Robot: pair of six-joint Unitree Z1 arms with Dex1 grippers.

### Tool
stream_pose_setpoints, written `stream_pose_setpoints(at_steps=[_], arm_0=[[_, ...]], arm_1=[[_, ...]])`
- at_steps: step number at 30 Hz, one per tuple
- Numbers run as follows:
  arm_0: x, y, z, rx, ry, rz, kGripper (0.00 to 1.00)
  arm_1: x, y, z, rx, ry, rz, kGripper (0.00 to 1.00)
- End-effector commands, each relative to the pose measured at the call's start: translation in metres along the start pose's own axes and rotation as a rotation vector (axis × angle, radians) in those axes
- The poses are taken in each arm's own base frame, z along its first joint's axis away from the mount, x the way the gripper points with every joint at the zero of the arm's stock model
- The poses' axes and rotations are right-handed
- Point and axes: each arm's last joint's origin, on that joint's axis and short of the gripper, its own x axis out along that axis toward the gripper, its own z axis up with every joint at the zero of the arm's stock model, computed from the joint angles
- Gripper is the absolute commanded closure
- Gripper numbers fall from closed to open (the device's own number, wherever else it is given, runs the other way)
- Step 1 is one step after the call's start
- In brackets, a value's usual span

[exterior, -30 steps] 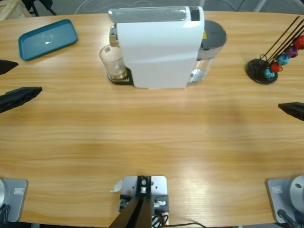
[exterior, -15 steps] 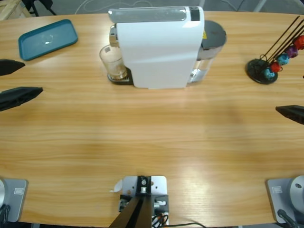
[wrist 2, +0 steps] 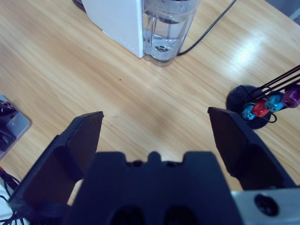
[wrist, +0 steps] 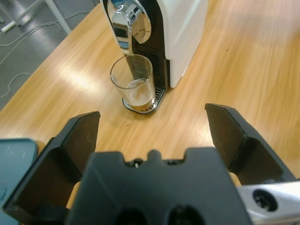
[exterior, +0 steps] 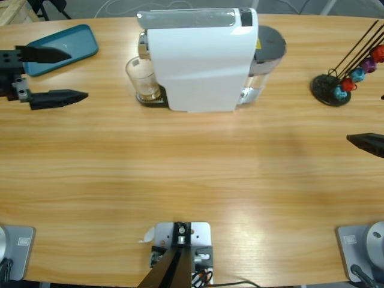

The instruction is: Pour coffee

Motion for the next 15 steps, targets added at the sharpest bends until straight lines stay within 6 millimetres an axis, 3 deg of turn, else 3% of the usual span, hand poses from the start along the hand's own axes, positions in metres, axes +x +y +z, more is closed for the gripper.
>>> stream_pose_setpoints(at_steps=[1, 6, 15], arm_0=[[0.021, 0.013, -0.012, -0.017, 0.016, -0.099, 0.032], [0.016, 0.005, -0.003, 0.038, 0.028, -0.058, 0.032], [0.048, 0.033, -0.001, 0.054, 0.004, -0.092, 0.032]], arm_1=[[0.014, 0.003, 0.006, -0.014, 0.057, 0.026, 0.0], [0.019, 0.004, 0.008, -0.016, 0.077, 0.026, 0.0], [0.019, 0.004, 0.009, -0.015, 0.081, 0.026, 0.0]])
